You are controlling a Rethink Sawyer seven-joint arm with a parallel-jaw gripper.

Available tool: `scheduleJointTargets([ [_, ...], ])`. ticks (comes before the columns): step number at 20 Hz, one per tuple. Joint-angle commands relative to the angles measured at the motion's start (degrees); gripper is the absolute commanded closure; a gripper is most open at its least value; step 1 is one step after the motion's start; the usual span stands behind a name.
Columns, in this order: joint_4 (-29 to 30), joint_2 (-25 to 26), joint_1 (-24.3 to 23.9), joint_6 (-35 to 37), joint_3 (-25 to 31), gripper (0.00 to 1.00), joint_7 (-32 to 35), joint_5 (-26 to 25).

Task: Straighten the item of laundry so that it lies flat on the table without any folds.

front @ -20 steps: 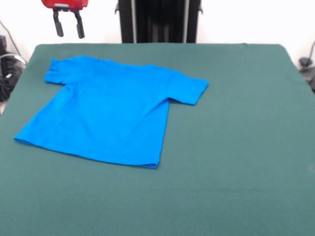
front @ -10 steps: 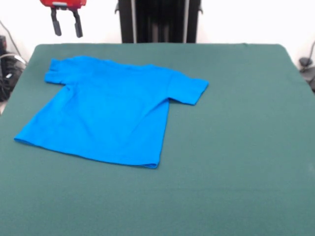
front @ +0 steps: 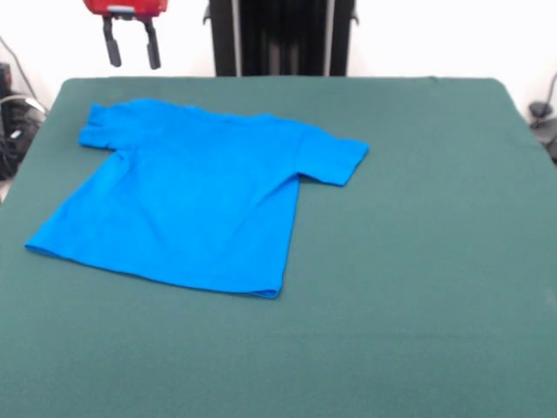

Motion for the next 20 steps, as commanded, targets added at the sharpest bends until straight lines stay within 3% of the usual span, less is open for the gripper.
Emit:
scheduleJointTargets([
  [1,-0.12,-1.25,6.55,6.12,4.98,0.0,-1.3,2.84],
  [12,1.62,-6.69,6.44,10.23,6.9,0.0,-3.58,8.16],
  [20,0.64,-6.18,8.99,9.96,5.81,0.0,-1.73,8.62],
])
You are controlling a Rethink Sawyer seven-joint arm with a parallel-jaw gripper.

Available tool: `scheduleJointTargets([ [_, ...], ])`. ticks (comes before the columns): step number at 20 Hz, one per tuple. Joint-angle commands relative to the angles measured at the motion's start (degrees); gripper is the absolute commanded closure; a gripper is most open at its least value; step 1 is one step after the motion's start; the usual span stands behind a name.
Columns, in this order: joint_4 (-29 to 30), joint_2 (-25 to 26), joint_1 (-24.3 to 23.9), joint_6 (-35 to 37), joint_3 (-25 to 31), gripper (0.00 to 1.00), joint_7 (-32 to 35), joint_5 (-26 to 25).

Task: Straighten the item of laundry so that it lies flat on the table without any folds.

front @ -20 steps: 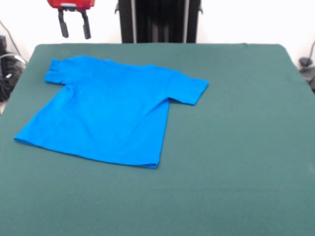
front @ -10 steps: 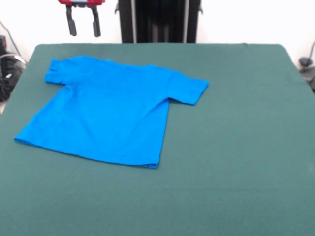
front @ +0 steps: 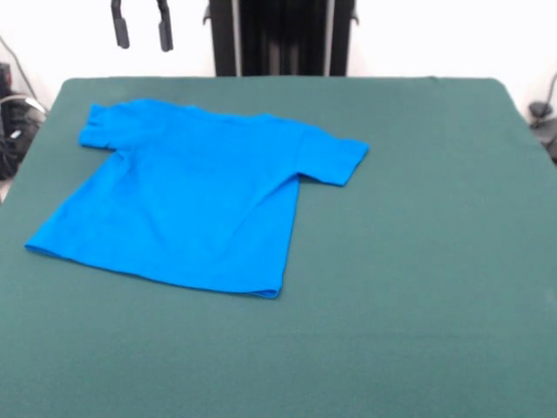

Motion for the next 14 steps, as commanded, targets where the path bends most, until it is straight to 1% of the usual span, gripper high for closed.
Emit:
scheduleJointTargets([
  [1,0.65,0.05,4.56,6.12,4.34,0.0,-1.81,2.69],
  [6,1.37,-1.27,5.08,6.62,4.2,0.0,-1.49,3.61],
  [14,1.04,0.14,7.74,4.21,1.67,0.0,1.37,2.3],
])
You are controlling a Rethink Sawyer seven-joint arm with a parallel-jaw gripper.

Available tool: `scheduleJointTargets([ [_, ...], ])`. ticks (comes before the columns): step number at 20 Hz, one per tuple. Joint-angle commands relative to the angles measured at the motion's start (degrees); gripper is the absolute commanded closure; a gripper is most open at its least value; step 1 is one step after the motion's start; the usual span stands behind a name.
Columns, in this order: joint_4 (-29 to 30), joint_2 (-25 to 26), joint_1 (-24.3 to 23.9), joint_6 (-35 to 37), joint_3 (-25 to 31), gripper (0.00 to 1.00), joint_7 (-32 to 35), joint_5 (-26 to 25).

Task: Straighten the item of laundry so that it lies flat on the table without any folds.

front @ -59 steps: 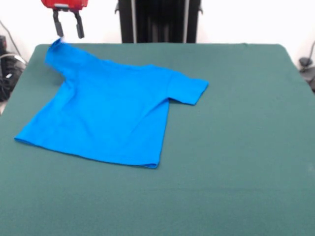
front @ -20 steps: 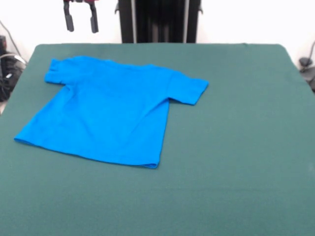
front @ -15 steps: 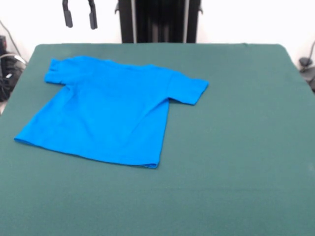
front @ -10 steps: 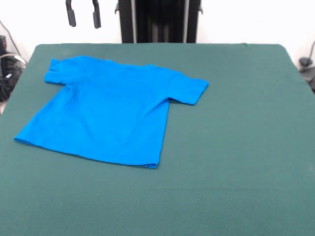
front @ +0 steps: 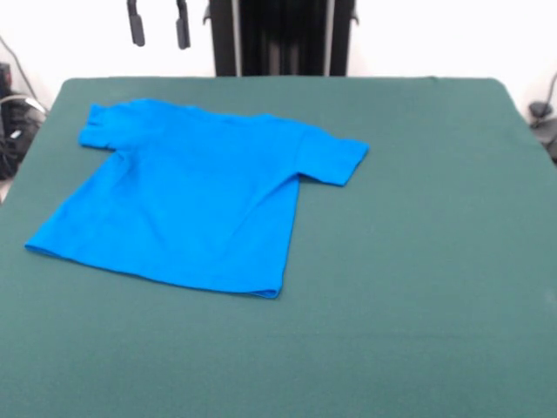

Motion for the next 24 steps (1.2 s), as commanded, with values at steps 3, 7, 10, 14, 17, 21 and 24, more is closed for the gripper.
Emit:
scheduleJointTargets([
  [3,1.22,1.7,5.36,2.84,0.85,0.0,2.21,1.15],
  [7,1.79,1.85,6.15,1.46,-0.19,0.0,3.46,0.82],
  [10,1.61,2.05,6.68,1.04,-0.79,0.0,3.82,0.59],
  [14,1.7,2.59,6.57,0.29,-1.21,0.0,3.49,-0.05],
  [17,1.94,2.37,5.98,0.56,-0.99,0.0,2.89,-0.02],
  [21,1.9,1.92,4.84,1.15,-0.09,0.0,1.6,0.44],
  [24,1.61,1.85,4.15,0.83,0.05,0.0,1.17,0.15],
])
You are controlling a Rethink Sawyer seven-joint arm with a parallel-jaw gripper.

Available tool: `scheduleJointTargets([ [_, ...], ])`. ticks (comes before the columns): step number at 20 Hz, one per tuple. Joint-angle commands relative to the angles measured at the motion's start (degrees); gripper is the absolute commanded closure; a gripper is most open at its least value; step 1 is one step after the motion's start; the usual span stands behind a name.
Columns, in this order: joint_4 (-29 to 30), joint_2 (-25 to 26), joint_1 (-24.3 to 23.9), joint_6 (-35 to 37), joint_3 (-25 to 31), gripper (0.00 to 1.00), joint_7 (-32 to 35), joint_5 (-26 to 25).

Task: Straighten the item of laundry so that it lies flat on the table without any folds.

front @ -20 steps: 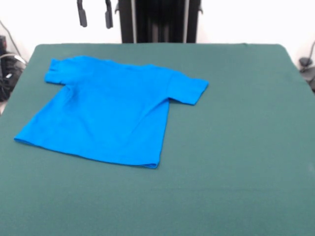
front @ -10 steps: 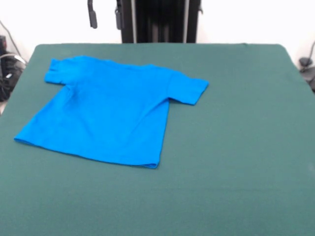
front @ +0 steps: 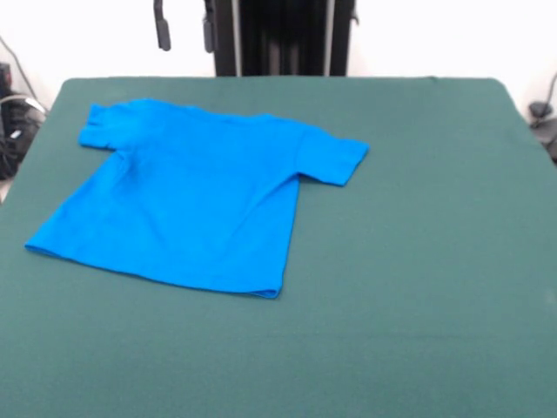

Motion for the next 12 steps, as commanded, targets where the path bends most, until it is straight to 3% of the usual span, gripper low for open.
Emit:
scheduleJointTargets([
  [1,1.65,1.16,0.75,0.83,0.46,0.0,1.06,0.21],
  [12,4.47,-6.37,-4.34,5.05,4.96,0.0,-4.32,5.16],
])
